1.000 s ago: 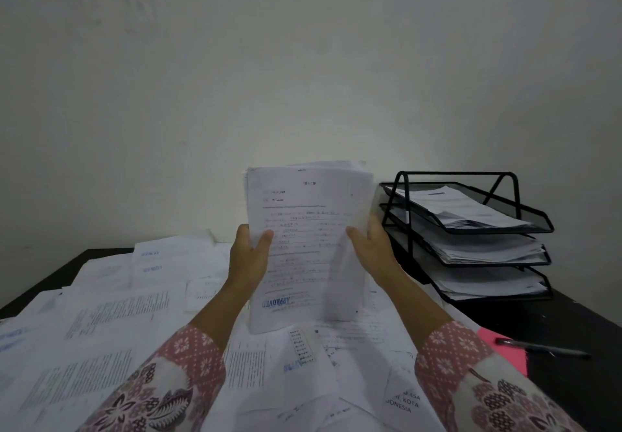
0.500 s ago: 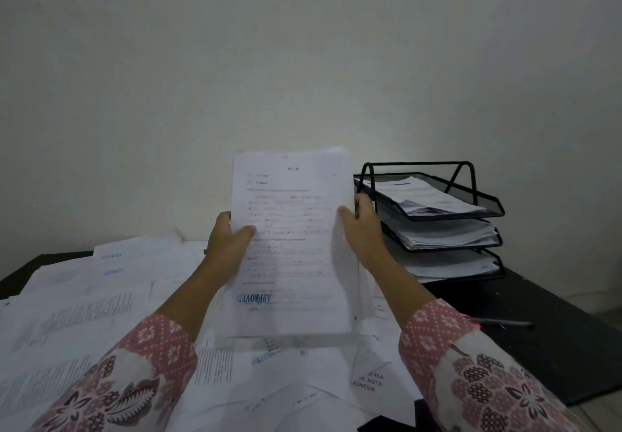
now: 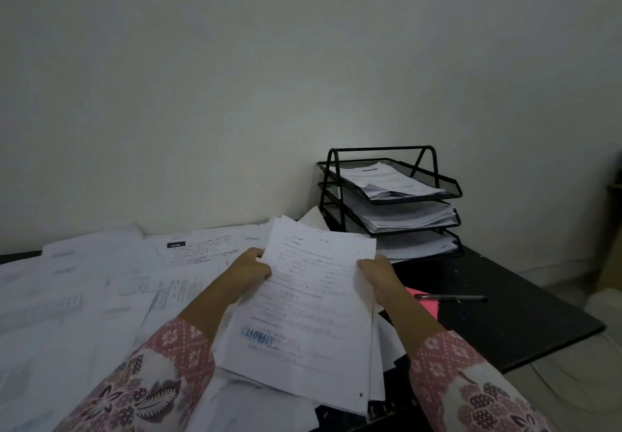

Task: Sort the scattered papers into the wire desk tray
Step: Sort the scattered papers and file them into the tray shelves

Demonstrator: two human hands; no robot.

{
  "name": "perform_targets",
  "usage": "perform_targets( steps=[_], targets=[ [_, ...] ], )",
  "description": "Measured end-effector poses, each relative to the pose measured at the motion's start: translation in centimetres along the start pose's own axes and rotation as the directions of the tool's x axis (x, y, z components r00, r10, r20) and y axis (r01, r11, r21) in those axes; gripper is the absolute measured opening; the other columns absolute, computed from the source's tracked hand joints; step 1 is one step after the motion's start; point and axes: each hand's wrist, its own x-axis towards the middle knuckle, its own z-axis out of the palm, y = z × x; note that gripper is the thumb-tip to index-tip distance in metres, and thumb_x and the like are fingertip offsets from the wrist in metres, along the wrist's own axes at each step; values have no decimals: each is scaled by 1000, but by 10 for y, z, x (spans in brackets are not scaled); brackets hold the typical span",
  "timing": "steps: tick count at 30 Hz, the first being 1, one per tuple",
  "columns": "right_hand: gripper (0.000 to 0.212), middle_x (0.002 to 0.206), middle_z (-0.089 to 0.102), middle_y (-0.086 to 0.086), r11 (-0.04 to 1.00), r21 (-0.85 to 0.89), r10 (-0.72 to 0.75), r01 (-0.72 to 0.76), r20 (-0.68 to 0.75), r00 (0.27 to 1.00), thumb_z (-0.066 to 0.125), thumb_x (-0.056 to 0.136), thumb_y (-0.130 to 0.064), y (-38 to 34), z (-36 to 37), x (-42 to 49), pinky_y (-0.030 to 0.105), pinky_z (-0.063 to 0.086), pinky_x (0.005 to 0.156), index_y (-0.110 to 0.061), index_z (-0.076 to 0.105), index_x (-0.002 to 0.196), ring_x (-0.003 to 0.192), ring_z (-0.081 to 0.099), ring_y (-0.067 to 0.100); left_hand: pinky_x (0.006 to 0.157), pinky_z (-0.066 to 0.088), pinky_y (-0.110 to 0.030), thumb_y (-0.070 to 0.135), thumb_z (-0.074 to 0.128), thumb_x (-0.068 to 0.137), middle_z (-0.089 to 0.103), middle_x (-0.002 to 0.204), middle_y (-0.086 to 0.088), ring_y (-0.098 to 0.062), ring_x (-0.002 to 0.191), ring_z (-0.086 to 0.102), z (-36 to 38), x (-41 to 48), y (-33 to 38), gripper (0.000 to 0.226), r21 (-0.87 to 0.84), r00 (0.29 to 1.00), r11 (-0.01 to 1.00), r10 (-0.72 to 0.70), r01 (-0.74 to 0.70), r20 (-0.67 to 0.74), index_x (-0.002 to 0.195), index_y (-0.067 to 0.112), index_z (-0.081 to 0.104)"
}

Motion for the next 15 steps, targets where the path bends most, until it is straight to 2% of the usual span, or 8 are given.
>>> perform_targets(
  steps=[3, 5, 7, 10, 11, 12, 14, 15],
  targets=[
    [10, 76, 48, 7, 999, -24, 34, -35, -37, 999, 42, 93, 2, 4, -23, 7, 24, 32, 54, 0, 52, 96, 64, 43, 18, 75, 50, -32, 15, 52, 93, 55, 120, -9, -21, 93, 57, 18, 1, 5, 36, -79, 994, 997, 25, -17, 102, 127, 17, 43],
    [17, 71, 42, 6, 998, -43, 37, -41, -89, 995, 42, 94, 4, 10, -42, 16, 22, 34, 48, -3, 47, 79, 60, 39, 14, 85, 52, -37, 18, 53, 94, 57, 118, -8, -23, 98, 60, 30, -1, 9, 33, -143, 982, 990, 32, -5, 184, 126, 16, 45],
    [11, 75, 48, 10, 999, -1, 36, -37, -142, 989, 43, 93, 3, 12, -58, 23, 21, 38, 48, 2, 54, 92, 60, 41, 14, 90, 52, -39, 18, 54, 95, 60, 116, -9, -25, 102, 61, 43, -2, 12, 31, -197, 964, 980, 35, 19, 265, 125, 13, 48],
    [36, 127, 52, 12, 976, -179, 84, -123, -211, 974, 48, 94, -10, 2, -80, 21, 24, 46, 85, -3, 48, 129, 104, 56, 18, 82, 55, -32, 16, 52, 96, 65, 106, -6, -20, 94, 65, 59, -7, 17, 24, -255, 912, 966, 60, 50, 407, 119, 9, 53],
    [39, 137, 46, 9, 854, -515, -37, -72, -198, 979, 48, 94, -13, 4, -89, 18, 23, 39, 98, -8, 44, 132, 121, 49, 18, 82, 55, -31, 17, 51, 96, 66, 107, -5, -19, 94, 65, 63, -8, 18, 25, -258, 890, 964, 61, 64, 452, 119, 8, 54],
    [39, 139, 43, 6, 738, -671, -103, -72, -218, 971, 48, 94, -14, 3, -96, 18, 23, 35, 103, -10, 43, 133, 128, 43, 19, 84, 55, -31, 18, 52, 96, 66, 110, -6, -20, 97, 65, 66, -9, 18, 26, -254, 867, 964, 58, 81, 495, 120, 8, 55],
    [37, 138, 45, 5, 708, -705, -128, -40, -184, 975, 47, 95, -13, 5, -109, 31, 23, 37, 102, -12, 45, 132, 128, 44, 19, 80, 57, -32, 18, 53, 95, 64, 117, -8, -21, 100, 63, 72, -10, 20, 27, -235, 829, 966, 45, 105, 557, 121, 10, 54],
    [37, 137, 46, 5, 770, -629, -97, -108, -283, 954, 49, 94, -13, 5, -115, 36, 23, 39, 100, -12, 46, 131, 124, 47, 19, 73, 58, -31, 17, 53, 95, 63, 116, -8, -20, 97, 63, 75, -10, 21, 25, -226, 820, 968, 42, 108, 571, 120, 11, 54]
  ],
)
